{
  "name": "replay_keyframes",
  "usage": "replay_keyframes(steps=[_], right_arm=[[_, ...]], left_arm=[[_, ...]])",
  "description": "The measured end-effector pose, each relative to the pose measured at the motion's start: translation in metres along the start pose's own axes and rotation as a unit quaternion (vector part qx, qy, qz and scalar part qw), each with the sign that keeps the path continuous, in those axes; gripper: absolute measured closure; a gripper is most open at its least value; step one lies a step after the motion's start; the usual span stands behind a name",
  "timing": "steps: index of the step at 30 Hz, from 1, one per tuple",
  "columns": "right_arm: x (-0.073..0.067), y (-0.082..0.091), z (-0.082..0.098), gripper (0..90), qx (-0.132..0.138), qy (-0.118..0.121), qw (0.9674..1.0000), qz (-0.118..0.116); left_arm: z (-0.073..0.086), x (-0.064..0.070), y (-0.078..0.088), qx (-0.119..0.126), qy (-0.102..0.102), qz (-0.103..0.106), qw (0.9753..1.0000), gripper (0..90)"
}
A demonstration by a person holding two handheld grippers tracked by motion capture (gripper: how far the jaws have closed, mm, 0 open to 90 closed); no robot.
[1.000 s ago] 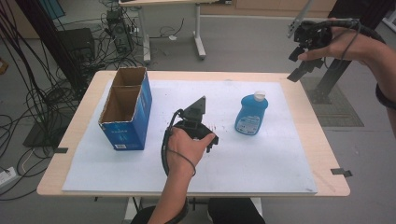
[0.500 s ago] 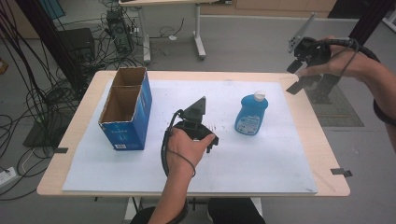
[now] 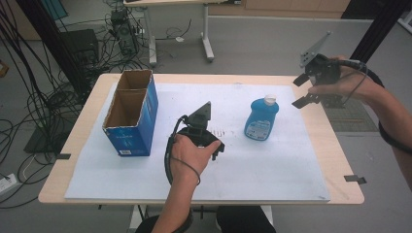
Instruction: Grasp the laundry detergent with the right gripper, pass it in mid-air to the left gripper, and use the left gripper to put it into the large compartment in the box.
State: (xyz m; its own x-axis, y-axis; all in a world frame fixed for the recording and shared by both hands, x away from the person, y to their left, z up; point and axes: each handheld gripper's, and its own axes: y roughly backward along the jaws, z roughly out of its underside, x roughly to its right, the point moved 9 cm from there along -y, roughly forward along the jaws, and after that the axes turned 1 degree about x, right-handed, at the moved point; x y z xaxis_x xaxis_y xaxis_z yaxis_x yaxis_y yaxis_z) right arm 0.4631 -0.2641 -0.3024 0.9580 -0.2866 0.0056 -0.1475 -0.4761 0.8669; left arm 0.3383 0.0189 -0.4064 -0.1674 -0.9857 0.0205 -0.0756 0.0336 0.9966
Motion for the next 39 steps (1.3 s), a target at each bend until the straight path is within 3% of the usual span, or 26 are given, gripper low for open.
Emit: replay_keyframes(steps=[7, 22, 39], right_arm=[[0.000, -0.021, 0.013, 4.5, 0.045, -0.007, 0.9989, 0.000], [-0.001, -0.067, 0.032, 4.1, 0.096, -0.021, 0.9952, 0.007], [-0.004, -0.113, 0.038, 3.3, 0.166, -0.026, 0.9856, 0.022]], left_arm=[[0.001, -0.001, -0.003, -0.003, 0.001, -0.009, 1.0000, 6.9], [0.002, -0.003, -0.009, -0.009, 0.002, -0.013, 0.9999, 7.0], [0.006, -0.013, -0.015, -0.011, 0.009, -0.015, 0.9998, 7.0]])
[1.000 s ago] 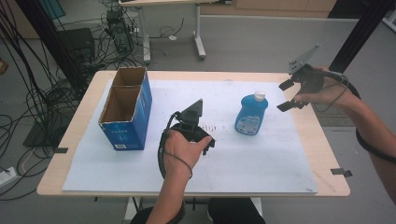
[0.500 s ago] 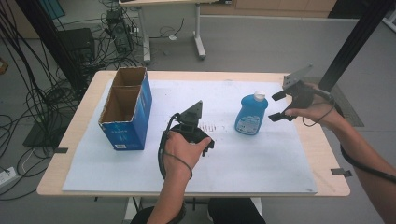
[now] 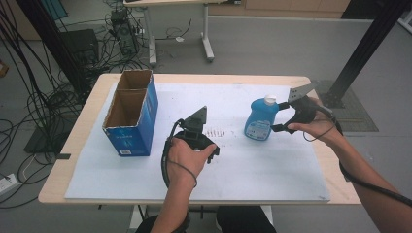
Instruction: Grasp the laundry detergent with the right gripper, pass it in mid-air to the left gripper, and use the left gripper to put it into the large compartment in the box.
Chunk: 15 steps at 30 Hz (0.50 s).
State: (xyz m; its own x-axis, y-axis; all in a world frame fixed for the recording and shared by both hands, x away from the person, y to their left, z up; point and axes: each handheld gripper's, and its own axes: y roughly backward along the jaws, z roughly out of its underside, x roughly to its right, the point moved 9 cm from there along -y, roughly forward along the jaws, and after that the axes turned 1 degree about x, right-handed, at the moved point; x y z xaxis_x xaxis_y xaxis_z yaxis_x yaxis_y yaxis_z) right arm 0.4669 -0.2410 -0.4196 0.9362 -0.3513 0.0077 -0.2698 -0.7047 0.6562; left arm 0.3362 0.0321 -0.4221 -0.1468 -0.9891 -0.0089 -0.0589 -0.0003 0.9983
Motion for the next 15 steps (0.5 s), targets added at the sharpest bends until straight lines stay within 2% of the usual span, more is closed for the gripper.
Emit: replay_keyframes(steps=[13, 15], right_arm=[[-0.001, -0.020, 0.010, 2.9, 0.026, 0.006, 0.9996, 0.007], [-0.001, -0.022, 0.011, 2.7, 0.029, -0.002, 0.9995, 0.009]], left_arm=[[0.000, -0.002, -0.005, -0.005, 0.003, -0.001, 1.0000, 6.8], [-0.001, -0.003, -0.005, -0.004, 0.004, -0.001, 1.0000, 6.8]])
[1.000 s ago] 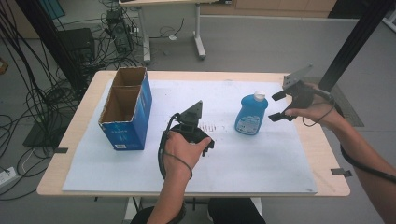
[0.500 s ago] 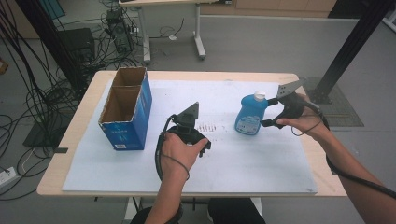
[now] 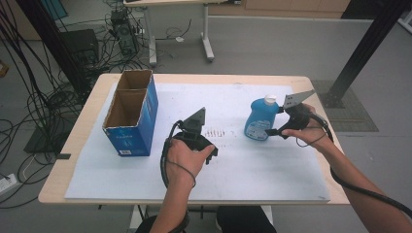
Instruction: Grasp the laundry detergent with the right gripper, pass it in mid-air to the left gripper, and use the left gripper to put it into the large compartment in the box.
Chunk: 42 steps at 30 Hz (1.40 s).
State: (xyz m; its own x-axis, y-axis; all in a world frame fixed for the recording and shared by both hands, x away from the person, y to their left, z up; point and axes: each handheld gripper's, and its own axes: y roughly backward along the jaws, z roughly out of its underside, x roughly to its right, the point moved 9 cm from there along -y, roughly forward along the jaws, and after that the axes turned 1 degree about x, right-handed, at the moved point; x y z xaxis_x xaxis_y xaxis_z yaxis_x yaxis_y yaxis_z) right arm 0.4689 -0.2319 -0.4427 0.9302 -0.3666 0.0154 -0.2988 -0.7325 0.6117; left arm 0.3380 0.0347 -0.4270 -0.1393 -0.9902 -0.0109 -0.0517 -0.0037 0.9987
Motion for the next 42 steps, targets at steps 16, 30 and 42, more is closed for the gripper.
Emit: replay_keyframes(steps=[16, 30, 42], right_arm=[[-0.003, -0.016, 0.001, 2.5, 0.023, -0.008, 0.9996, -0.010], [0.000, -0.023, 0.000, 2.3, 0.044, -0.018, 0.9987, -0.017], [-0.003, -0.026, -0.004, 2.2, 0.056, -0.014, 0.9981, -0.023]], left_arm=[[0.000, 0.000, 0.000, -0.001, -0.001, 0.001, 1.0000, 6.8], [-0.001, 0.002, -0.001, 0.002, -0.006, 0.002, 1.0000, 6.8], [-0.002, 0.002, 0.001, 0.003, -0.006, 0.000, 1.0000, 6.8]])
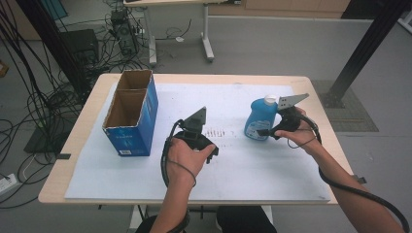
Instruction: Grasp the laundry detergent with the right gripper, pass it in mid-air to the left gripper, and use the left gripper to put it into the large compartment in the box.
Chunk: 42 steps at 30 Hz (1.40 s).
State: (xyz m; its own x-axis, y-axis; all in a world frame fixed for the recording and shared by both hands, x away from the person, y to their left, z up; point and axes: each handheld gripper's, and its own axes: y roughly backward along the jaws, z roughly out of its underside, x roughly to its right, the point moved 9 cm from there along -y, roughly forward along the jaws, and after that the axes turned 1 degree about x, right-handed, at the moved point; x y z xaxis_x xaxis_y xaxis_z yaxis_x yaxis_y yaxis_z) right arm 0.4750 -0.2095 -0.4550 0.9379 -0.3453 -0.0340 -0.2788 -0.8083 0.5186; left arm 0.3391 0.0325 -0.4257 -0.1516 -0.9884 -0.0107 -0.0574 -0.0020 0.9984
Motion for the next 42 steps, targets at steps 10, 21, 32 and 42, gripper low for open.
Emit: replay_keyframes(steps=[10, 21, 32, 42], right_arm=[[0.0006, 0.0010, 0.0009, 2.1, 0.004, -0.002, 1.0000, -0.002], [0.0001, -0.0002, -0.0012, 2.2, 0.008, -0.001, 1.0000, -0.004], [-0.0002, 0.0009, -0.0035, 2.1, 0.014, 0.001, 0.9999, -0.003], [-0.0005, 0.0008, -0.0040, 2.1, 0.015, 0.001, 0.9999, -0.002]], left_arm=[[0.0005, 0.0002, 0.0003, -0.001, -0.002, 0.001, 1.0000, 6.8], [-0.0007, 0.0005, 0.0000, 0.000, -0.001, 0.002, 1.0000, 6.8], [-0.0008, -0.0003, 0.0008, 0.001, -0.001, 0.003, 1.0000, 6.8], [-0.0010, -0.0009, 0.0019, 0.001, 0.000, 0.001, 1.0000, 6.8]])
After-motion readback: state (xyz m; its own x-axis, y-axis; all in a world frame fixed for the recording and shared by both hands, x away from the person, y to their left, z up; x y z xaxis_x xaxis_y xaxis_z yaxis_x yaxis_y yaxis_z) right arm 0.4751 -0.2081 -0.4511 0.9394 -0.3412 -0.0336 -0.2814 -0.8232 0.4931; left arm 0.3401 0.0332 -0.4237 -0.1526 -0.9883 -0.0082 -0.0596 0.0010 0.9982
